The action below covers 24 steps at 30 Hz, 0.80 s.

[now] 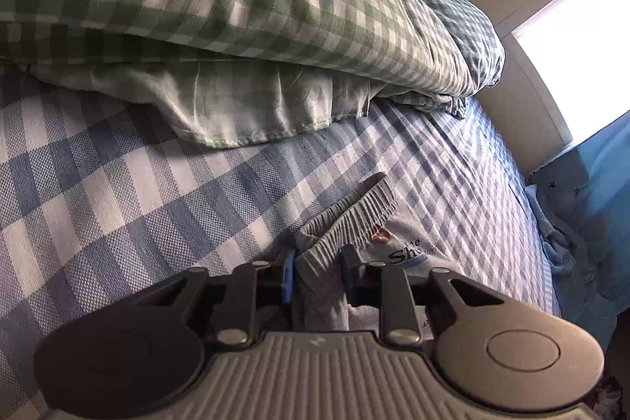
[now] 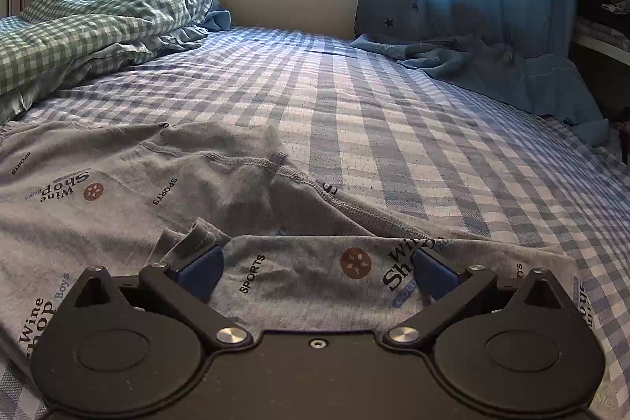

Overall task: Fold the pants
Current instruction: 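Grasp the waistband with the left gripper and lift it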

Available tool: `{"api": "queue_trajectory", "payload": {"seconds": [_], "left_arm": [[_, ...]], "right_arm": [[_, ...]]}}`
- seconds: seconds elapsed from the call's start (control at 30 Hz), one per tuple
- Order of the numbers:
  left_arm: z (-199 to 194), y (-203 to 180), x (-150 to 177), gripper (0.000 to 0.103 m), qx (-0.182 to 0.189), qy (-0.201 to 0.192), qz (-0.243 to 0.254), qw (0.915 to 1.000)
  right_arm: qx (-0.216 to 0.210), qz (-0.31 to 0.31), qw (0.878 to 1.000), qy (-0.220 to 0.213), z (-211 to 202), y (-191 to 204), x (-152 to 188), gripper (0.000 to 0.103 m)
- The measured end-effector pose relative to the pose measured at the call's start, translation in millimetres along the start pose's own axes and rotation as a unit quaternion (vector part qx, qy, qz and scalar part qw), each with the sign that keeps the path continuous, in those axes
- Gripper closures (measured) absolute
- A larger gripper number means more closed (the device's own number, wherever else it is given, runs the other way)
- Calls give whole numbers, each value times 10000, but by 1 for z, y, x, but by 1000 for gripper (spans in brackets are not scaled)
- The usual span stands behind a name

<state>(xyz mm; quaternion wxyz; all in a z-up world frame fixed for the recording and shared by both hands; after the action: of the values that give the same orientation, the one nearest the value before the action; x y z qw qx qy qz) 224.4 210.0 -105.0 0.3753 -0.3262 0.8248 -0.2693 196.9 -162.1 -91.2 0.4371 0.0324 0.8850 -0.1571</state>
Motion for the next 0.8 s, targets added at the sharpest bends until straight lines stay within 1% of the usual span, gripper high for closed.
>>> {"api": "queue_trajectory", "payload": {"seconds": [0.07, 0.17, 0.27, 0.3, 0.4, 0.47, 0.53, 0.7, 0.8], "left_arm": [[0, -7, -2, 85, -110, 34, 139, 9998], [-4, -26, -3, 87, -249, 6, 518, 9983], [-14, -49, -2, 88, -233, -142, 962, 9950], [-16, -58, -1, 88, -228, -163, 1138, 9931], [-24, -88, 7, 88, -223, -212, 1756, 9840], [-27, -111, 14, 88, -227, -206, 2158, 9760], [-28, -131, 22, 88, -284, -194, 2450, 9689], [-25, -166, 41, 88, -302, -157, 2736, 9612], [-27, -182, 54, 88, -283, -183, 2914, 9560]], "right_arm": [[-13, 21, 10000, 7, 0, -1, 0, 1], [-10, 15, 10000, 5, 0, -1, 0, 1], [-50, 62, 10000, 34, 1, -1, 0, 1], [-77, 94, 9999, 53, 1, -2, 0, 1], [-149, 188, 9997, 97, 2, -5, 0, 1], [-166, 213, 9996, 104, 2, -6, 0, 0], [-179, 234, 9995, 110, 2, -7, 0, 0], [-207, 274, 9994, 97, 0, -8, -2, 1], [-380, 463, 9979, -227, -14, -21, -8, 1]]}}
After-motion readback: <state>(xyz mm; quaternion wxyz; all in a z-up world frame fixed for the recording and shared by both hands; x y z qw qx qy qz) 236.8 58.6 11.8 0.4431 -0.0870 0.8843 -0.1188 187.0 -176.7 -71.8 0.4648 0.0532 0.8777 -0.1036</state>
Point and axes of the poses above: each gripper's, at about its wrist camera, not at the fingertips, and z roughly the way its jaws point, y to its left, x to its underside, the point moved 1 cm from there along z, roughly the way its jaws point, and after that the axes turned 9 degrees about x, right-handed, at the moved point
